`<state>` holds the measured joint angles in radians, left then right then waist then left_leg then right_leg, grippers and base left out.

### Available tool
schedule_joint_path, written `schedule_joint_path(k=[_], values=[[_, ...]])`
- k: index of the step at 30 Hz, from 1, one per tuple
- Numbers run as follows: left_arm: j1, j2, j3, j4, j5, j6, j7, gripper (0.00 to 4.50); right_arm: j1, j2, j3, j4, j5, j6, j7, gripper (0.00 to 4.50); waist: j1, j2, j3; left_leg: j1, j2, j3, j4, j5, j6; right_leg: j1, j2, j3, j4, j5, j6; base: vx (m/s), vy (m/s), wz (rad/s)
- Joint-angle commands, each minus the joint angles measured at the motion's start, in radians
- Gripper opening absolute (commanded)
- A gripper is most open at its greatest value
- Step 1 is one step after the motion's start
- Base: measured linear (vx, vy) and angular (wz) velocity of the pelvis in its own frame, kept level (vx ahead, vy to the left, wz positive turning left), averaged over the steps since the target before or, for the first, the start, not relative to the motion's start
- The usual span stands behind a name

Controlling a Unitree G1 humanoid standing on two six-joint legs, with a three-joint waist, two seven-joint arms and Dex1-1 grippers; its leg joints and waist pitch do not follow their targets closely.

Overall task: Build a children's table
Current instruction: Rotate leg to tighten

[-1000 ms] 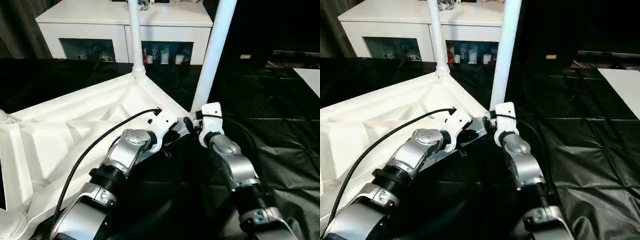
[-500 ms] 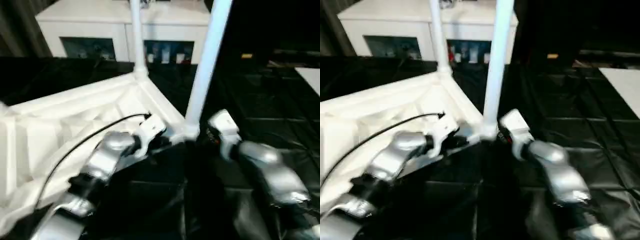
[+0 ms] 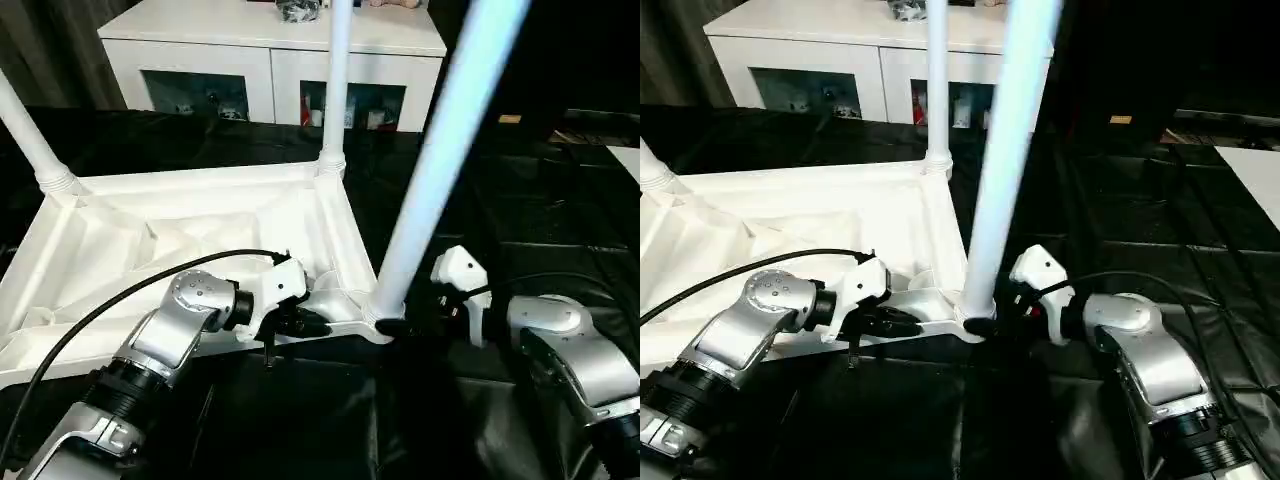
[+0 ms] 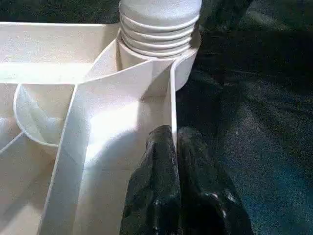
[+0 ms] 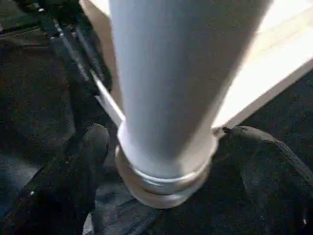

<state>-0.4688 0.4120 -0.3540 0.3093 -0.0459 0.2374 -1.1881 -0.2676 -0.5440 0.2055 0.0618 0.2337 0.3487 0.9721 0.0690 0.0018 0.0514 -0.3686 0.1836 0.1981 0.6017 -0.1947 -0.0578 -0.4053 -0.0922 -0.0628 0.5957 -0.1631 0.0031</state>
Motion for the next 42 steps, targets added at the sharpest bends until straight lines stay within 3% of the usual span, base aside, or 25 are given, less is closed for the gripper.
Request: schedule_joint_path(k=[1, 4, 12, 17, 18, 19, 20, 21, 23, 25, 26, 27, 31, 32, 36, 42], values=[[-0.008, -0.008, -0.008, -0.044, -0.022, -0.016, -0.020, 0.00, -0.008, -0.009, 0.001, -0.003, 0.009, 0.014, 0.017, 3.76, 0.000, -0.010, -0.062, 0.013, 0.050, -0.022, -0.080, -0.221, 0.041, 0.041, -0.056, 0.045, -0.068, -0.283, -0.209, 0.000, 0.000, 0.00], [-0.010, -0.008, -0.007, -0.040, -0.020, -0.018, -0.022, 0.00, -0.007, -0.010, -0.004, 0.003, 0.012, 0.015, 0.019, 3.53, 0.001, -0.008, -0.063, 0.013, 0.050, -0.021, -0.079, -0.202, 0.047, 0.042, -0.055, 0.045, -0.064, -0.250, -0.221, 0.000, 0.000, 0.00], [-0.011, -0.007, -0.008, -0.036, -0.018, -0.016, -0.023, 0.00, 0.000, -0.006, -0.005, 0.007, 0.014, 0.022, 0.030, 2.90, 0.004, -0.009, -0.062, 0.014, 0.049, -0.022, -0.079, -0.218, 0.040, 0.043, -0.056, 0.045, -0.067, -0.284, -0.212, 0.000, 0.000, 0.00], [-0.016, -0.022, -0.001, -0.014, -0.004, 0.011, 0.018, 0.00, -0.019, 0.035, -0.010, 0.072, -0.041, 0.012, -0.079, 2.73, 0.002, -0.009, -0.062, 0.013, 0.049, -0.022, -0.080, -0.219, 0.033, 0.042, -0.056, 0.044, -0.067, -0.284, -0.213, 0.000, 0.000, 0.00], [-0.044, -0.069, 0.024, 0.047, 0.009, 0.025, 0.108, 0.00, -0.064, 0.112, -0.050, 0.174, -0.084, 0.022, -0.262, 2.72, -0.004, -0.007, -0.060, 0.011, 0.044, -0.021, -0.079, -0.226, 0.024, 0.038, -0.053, 0.042, -0.069, -0.300, -0.216, 0.000, 0.000, 0.00], [-0.066, -0.103, 0.041, 0.086, 0.016, 0.032, 0.169, 0.00, -0.092, 0.171, -0.096, 0.228, -0.083, 0.035, -0.381, 2.71, -0.008, -0.008, -0.060, 0.009, 0.042, -0.022, -0.080, -0.239, 0.018, 0.039, -0.054, 0.041, -0.071, -0.322, -0.213, 0.000, 0.000, 0.00], [-0.066, -0.103, 0.041, 0.086, 0.016, 0.032, 0.169, 0.00, -0.092, 0.171, -0.096, 0.228, -0.083, 0.035, -0.381, 2.71, -0.016, -0.007, -0.060, 0.010, 0.039, -0.022, -0.079, -0.246, 0.009, 0.036, -0.054, 0.040, -0.073, -0.342, -0.211, 0.000, 0.000, 0.00], [-0.113, -0.168, 0.068, 0.160, 0.032, 0.047, 0.293, 0.00, -0.137, 0.275, -0.180, 0.305, -0.070, 0.066, -0.592, 2.71, -0.026, -0.007, -0.063, 0.012, 0.038, -0.028, -0.079, -0.257, -0.019, 0.038, -0.055, 0.039, -0.076, -0.384, -0.189, 0.000, 0.000, 0.00], [-0.151, -0.224, 0.085, 0.210, 0.041, 0.084, 0.385, 0.00, -0.163, 0.340, -0.218, 0.348, -0.068, 0.081, -0.722, 2.70, -0.033, -0.008, -0.065, 0.012, 0.039, -0.031, -0.083, -0.264, -0.034, 0.039, -0.054, 0.037, -0.076, -0.378, -0.181, 0.000, 0.000, 0.00], [-0.190, -0.291, 0.106, 0.267, 0.045, 0.110, 0.495, 0.00, -0.189, 0.414, -0.238, 0.391, -0.074, 0.059, -0.848, 2.70, -0.034, -0.003, -0.065, 0.015, 0.040, -0.028, -0.082, -0.260, -0.027, 0.037, -0.053, 0.040, -0.077, -0.329, -0.185, 0.000, 0.000, 0.00], [-0.203, -0.316, 0.106, 0.286, 0.049, 0.114, 0.527, 0.00, -0.199, 0.441, -0.232, 0.407, -0.085, 0.052, -0.887, 2.70, -0.037, -0.006, -0.064, 0.014, 0.038, -0.025, -0.080, -0.259, -0.024, 0.034, -0.052, 0.041, -0.080, -0.324, -0.188, 0.000, 0.000, 0.00], [-0.211, -0.331, 0.104, 0.298, 0.052, 0.115, 0.544, 0.00, -0.206, 0.458, -0.226, 0.417, -0.093, 0.047, -0.910, 2.70, -0.034, -0.008, -0.069, 0.009, 0.033, -0.025, -0.078, -0.228, -0.012, 0.043, -0.053, 0.040, -0.076, -0.293, -0.193, 0.000, 0.000, 0.00], [-0.219, -0.392, 0.075, 0.311, 0.074, 0.052, 0.569, 0.00, -0.227, 0.553, -0.152, 0.438, -0.123, -0.015, -0.900, 2.70, -0.030, -0.006, -0.071, 0.006, 0.034, -0.023, -0.076, -0.186, 0.017, 0.047, -0.052, 0.039, -0.071, -0.227, -0.200, 0.000, 0.000, 0.00], [-0.219, -0.397, 0.074, 0.313, 0.077, 0.043, 0.566, 0.00, -0.226, 0.563, -0.147, 0.434, -0.123, -0.029, -0.886, 3.05, -0.030, -0.008, -0.072, 0.006, 0.034, -0.023, -0.075, -0.179, 0.024, 0.048, -0.052, 0.039, -0.070, -0.214, -0.201, 0.000, 0.000, 0.00], [-0.199, -0.350, 0.056, 0.286, 0.091, -0.003, 0.514, 0.00, -0.214, 0.513, -0.126, 0.348, -0.145, -0.073, -0.846, 3.05, -0.026, -0.006, -0.071, 0.008, 0.037, -0.022, -0.076, -0.172, 0.044, 0.051, -0.052, 0.039, -0.067, -0.189, -0.212, 0.000, 0.000, 0.00], [-0.173, -0.283, 0.057, 0.239, 0.085, -0.011, 0.470, 0.00, -0.182, 0.375, -0.102, 0.252, -0.133, -0.032, -0.667, 3.05, -0.022, -0.010, -0.070, 0.006, 0.038, -0.020, -0.073, -0.164, 0.065, 0.055, -0.052, 0.040, -0.065, -0.190, -0.218, 0.000, 0.000, 0.00]])
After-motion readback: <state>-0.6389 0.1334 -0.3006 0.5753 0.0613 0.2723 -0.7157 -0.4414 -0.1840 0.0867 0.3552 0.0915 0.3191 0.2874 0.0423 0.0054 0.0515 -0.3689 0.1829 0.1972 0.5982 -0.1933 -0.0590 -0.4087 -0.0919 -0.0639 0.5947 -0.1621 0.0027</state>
